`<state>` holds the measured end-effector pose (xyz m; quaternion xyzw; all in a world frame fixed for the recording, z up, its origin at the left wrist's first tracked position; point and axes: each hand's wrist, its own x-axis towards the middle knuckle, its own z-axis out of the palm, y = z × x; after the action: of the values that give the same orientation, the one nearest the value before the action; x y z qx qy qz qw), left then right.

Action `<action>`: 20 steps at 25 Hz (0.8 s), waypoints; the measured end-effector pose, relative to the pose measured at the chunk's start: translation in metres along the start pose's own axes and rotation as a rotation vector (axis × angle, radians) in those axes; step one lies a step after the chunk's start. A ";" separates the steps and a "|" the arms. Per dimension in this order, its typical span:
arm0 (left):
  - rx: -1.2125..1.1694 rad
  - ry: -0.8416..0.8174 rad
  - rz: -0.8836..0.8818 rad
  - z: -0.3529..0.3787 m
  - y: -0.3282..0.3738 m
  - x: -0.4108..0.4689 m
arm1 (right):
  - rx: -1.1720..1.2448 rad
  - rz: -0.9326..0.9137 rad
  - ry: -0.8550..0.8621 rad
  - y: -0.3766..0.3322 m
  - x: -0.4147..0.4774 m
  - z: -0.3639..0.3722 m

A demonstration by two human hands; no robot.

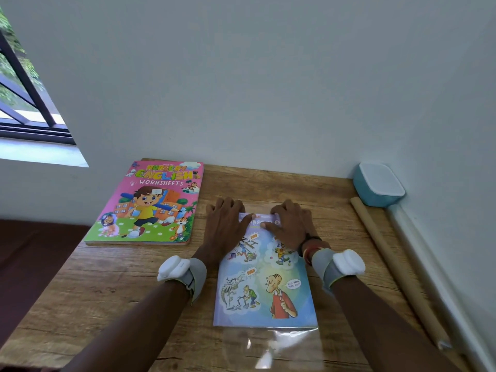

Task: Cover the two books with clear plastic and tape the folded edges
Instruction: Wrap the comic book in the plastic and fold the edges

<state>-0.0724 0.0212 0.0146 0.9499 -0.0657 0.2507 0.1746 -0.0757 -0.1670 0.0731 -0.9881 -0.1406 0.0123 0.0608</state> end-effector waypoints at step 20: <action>-0.032 -0.003 -0.016 -0.007 0.017 0.002 | 0.574 0.210 0.374 0.000 0.002 -0.017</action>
<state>-0.0774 0.0082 0.0261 0.9479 -0.0626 0.2468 0.1915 -0.0733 -0.1682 0.0898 -0.9249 -0.0157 -0.1237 0.3592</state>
